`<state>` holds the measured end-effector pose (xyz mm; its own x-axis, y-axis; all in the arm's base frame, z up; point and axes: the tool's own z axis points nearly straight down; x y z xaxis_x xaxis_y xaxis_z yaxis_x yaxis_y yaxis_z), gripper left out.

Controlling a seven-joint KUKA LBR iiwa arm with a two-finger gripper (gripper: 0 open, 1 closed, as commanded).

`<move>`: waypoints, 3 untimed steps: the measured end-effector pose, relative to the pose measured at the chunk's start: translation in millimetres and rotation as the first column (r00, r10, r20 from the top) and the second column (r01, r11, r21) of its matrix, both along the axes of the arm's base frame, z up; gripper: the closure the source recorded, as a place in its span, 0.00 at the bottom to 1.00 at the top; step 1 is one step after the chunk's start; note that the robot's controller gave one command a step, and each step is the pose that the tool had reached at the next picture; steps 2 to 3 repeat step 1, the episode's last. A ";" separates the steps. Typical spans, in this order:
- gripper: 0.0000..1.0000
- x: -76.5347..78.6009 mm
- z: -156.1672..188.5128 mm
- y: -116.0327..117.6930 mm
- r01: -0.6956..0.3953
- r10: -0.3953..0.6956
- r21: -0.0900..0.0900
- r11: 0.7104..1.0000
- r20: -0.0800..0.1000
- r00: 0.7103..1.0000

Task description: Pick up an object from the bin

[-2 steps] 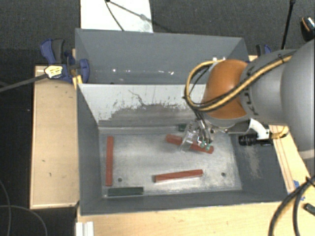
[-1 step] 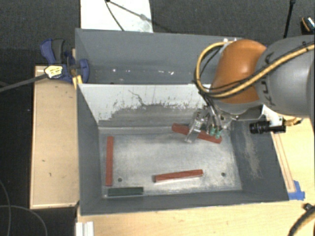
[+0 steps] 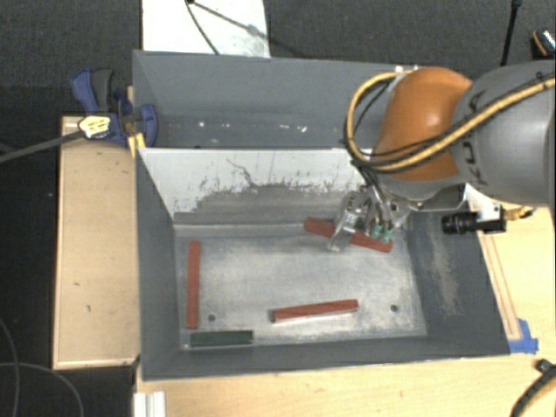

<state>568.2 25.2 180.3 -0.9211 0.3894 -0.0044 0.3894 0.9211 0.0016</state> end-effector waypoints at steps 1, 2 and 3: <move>1.00 1.3 14.3 0.1 -0.005 0.005 0.000 1.000 0.002 1.000; 1.00 1.3 14.3 0.1 -0.005 0.005 0.000 1.000 0.002 1.000; 1.00 1.3 14.3 0.1 -0.005 0.005 0.000 1.000 0.002 1.000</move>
Offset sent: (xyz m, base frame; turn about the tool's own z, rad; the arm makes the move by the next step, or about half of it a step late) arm 0.0002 0.0001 0.0131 0.0000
